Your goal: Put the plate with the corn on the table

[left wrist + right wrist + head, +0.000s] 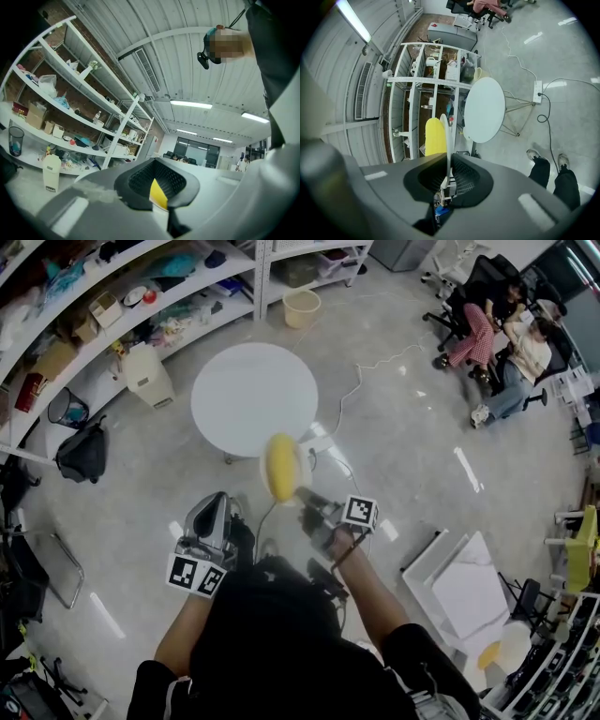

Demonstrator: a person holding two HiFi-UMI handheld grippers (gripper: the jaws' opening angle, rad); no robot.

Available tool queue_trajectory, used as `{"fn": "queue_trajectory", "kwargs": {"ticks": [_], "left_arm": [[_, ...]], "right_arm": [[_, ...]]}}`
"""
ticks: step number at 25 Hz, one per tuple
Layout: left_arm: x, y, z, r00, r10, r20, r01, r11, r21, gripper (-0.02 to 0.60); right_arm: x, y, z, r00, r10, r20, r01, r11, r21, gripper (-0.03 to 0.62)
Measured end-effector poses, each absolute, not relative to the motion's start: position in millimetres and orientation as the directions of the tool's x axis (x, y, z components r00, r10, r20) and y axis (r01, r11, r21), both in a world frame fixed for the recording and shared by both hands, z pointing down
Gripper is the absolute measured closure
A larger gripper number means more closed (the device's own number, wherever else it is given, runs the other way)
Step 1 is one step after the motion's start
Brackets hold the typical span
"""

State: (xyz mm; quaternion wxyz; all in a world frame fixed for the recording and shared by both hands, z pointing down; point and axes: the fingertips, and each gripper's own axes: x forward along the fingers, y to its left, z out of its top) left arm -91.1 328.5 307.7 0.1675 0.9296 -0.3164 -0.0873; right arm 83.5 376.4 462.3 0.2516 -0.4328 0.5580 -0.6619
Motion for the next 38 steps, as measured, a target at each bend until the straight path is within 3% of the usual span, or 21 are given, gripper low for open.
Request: {"fn": "queue_trajectory", "kwargs": {"ticks": [38], "left_arm": [[-102.2, 105.0, 316.0, 0.849, -0.525, -0.064, -0.456, -0.788, 0.414, 0.579]], "right_arm": [[62.8, 186.0, 456.4, -0.461, -0.840, 0.287, -0.147, -0.247, -0.958, 0.557]]}}
